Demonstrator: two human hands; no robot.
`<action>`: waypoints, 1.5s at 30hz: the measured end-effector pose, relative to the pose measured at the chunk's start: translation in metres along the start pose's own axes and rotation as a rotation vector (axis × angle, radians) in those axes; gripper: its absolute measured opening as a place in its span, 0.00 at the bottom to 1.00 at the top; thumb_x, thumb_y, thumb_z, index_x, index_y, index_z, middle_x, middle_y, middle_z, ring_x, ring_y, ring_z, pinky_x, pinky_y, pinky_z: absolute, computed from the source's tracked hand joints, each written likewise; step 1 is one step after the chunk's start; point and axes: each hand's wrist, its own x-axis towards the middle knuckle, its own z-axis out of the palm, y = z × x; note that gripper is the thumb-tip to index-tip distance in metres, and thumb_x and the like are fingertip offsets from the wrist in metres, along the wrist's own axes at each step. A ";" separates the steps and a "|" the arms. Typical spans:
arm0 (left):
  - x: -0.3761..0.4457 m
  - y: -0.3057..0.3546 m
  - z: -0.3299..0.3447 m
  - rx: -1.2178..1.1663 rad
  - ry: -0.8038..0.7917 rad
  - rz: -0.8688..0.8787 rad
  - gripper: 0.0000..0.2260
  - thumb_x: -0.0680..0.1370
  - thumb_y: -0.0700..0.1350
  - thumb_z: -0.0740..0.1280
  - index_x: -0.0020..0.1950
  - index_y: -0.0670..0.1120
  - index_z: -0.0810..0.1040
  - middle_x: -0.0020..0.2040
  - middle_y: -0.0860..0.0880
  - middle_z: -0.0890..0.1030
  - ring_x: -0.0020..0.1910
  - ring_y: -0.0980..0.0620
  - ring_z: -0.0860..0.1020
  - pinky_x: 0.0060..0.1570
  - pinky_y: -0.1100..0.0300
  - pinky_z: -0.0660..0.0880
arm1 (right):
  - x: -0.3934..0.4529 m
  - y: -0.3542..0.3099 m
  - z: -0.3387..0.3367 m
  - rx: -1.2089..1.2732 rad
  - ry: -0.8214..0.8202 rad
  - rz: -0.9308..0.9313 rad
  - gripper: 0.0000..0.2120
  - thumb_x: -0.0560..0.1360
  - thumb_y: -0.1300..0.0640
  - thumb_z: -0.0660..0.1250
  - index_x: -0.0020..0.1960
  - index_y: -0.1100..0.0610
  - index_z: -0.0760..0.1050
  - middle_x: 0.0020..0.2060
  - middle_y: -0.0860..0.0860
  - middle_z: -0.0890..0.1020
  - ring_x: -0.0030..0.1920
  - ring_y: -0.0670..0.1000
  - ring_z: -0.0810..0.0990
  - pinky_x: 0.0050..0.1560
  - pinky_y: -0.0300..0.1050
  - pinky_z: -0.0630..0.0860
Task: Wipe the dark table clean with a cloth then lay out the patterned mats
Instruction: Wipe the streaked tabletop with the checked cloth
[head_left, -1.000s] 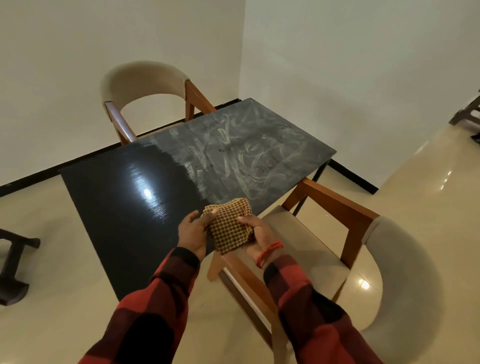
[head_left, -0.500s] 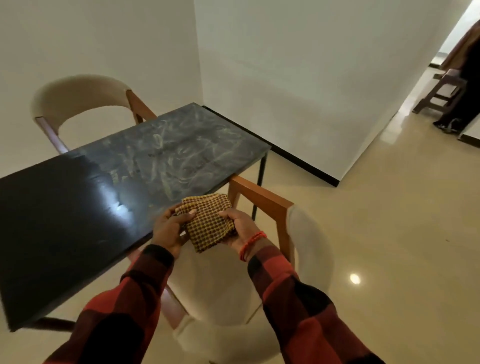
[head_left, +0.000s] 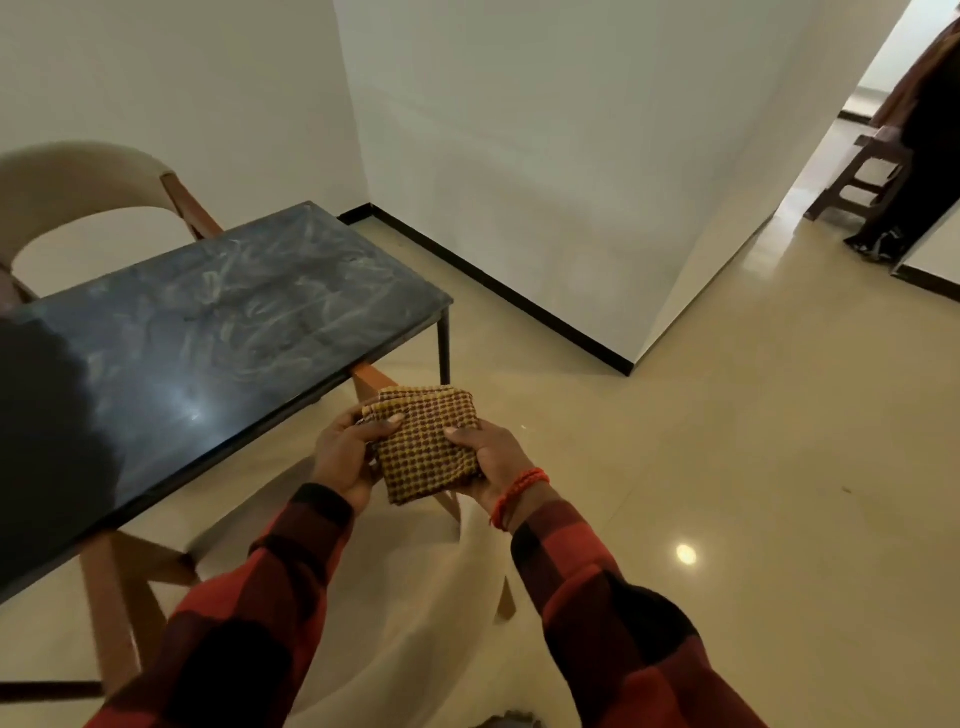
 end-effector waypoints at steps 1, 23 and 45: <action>0.009 -0.006 0.012 -0.006 -0.006 -0.006 0.21 0.73 0.38 0.73 0.66 0.48 0.78 0.60 0.45 0.83 0.59 0.43 0.81 0.45 0.52 0.81 | 0.006 -0.010 -0.013 -0.011 -0.013 -0.001 0.08 0.79 0.67 0.63 0.56 0.60 0.76 0.50 0.59 0.81 0.49 0.59 0.81 0.48 0.56 0.80; 0.231 0.045 0.177 -0.288 0.316 0.108 0.22 0.69 0.38 0.75 0.63 0.47 0.80 0.59 0.44 0.84 0.61 0.41 0.80 0.61 0.39 0.77 | 0.259 -0.257 -0.062 -0.308 -0.340 0.185 0.12 0.80 0.66 0.62 0.62 0.60 0.75 0.59 0.62 0.80 0.56 0.61 0.80 0.55 0.60 0.79; 0.337 0.107 0.023 -0.860 1.064 0.423 0.23 0.66 0.33 0.74 0.61 0.45 0.81 0.54 0.42 0.86 0.49 0.44 0.86 0.40 0.50 0.83 | 0.499 -0.202 0.198 -0.868 -0.921 0.634 0.13 0.78 0.69 0.63 0.61 0.64 0.77 0.51 0.61 0.85 0.54 0.61 0.84 0.56 0.58 0.81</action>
